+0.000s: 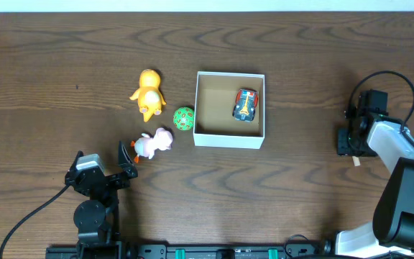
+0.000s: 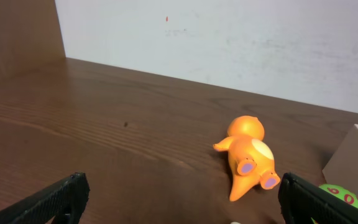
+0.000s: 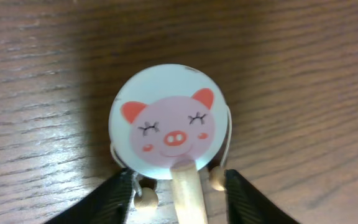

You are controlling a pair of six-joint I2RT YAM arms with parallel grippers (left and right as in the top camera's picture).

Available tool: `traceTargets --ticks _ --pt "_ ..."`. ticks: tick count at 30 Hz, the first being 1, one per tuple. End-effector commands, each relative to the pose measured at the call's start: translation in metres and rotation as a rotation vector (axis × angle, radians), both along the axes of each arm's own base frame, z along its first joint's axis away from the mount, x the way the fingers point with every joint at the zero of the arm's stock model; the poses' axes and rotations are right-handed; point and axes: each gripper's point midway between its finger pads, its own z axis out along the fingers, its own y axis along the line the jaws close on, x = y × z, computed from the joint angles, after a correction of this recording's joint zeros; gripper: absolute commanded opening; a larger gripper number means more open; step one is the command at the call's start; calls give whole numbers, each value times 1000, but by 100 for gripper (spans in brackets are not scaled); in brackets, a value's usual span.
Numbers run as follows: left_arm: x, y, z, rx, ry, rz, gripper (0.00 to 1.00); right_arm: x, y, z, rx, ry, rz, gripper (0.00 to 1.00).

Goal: Pack container
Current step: 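Grasp the pig-face rattle by its wooden handle with the right gripper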

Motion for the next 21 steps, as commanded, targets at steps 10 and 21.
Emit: traceTargets --ticks 10,21 --pt "0 0 -19 12 48 1 98 15 64 -11 349 -93 55 38" --pt "0 0 -19 12 48 1 100 37 79 -2 453 -195 26 65"
